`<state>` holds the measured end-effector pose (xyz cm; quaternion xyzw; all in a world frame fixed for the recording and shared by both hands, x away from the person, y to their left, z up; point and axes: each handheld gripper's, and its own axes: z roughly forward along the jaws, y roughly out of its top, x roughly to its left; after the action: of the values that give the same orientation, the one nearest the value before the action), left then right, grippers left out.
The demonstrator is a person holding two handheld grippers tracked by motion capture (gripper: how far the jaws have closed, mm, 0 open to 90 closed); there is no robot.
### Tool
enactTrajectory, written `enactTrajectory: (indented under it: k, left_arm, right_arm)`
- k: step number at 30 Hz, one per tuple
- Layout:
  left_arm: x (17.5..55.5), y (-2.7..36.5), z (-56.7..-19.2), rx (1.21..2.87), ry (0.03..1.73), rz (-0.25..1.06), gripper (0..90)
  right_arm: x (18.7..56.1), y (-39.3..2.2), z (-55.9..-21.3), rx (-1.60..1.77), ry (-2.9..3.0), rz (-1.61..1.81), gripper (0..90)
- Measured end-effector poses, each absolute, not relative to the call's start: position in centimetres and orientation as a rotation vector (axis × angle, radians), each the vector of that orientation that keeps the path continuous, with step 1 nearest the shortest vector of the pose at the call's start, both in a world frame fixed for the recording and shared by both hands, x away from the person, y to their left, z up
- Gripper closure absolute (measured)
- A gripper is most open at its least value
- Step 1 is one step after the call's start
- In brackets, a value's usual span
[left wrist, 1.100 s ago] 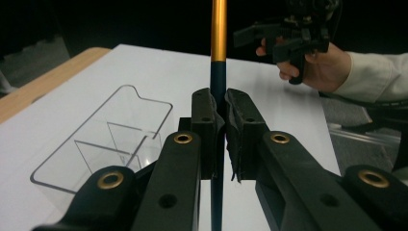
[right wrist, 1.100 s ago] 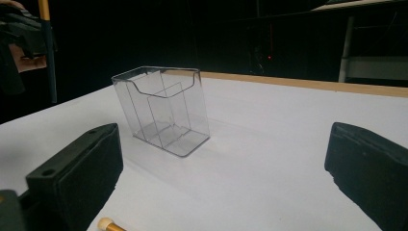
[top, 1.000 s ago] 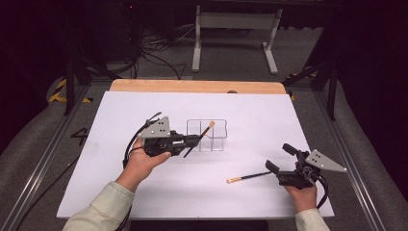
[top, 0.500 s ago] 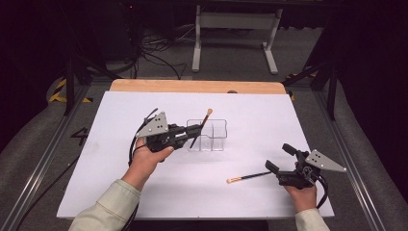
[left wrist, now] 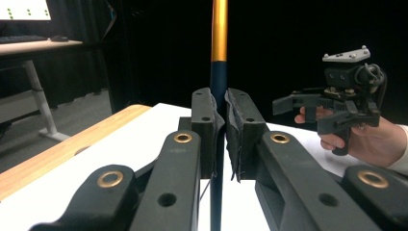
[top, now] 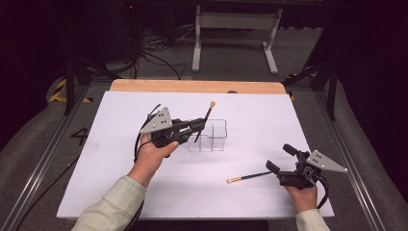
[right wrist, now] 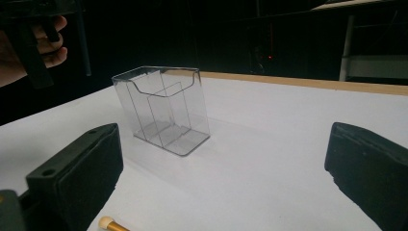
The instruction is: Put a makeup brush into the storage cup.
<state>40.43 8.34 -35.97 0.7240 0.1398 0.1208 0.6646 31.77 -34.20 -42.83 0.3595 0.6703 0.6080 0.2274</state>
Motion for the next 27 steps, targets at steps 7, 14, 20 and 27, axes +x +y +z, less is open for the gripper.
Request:
enactTrajectory:
  k: [7,14,20,27]
  left_arm:
    - [41.2,7.9,-35.5,1.624,0.333,0.265,82.5]
    - [42.0,7.4,-35.4,1.610,0.350,0.277,82.5]
    - [42.7,6.7,-35.4,1.573,0.368,0.273,82.5]
    - [43.3,5.8,-35.8,1.567,0.391,0.308,82.5]
  right_arm:
    - [31.7,-34.3,-42.8,0.991,1.843,1.675,0.6]
    - [31.7,-34.3,-42.8,0.987,1.842,1.676,0.6]
    - [31.7,-34.4,-42.8,0.990,1.844,1.676,0.6]
    - [31.6,-34.4,-42.8,0.990,1.840,1.683,0.6]
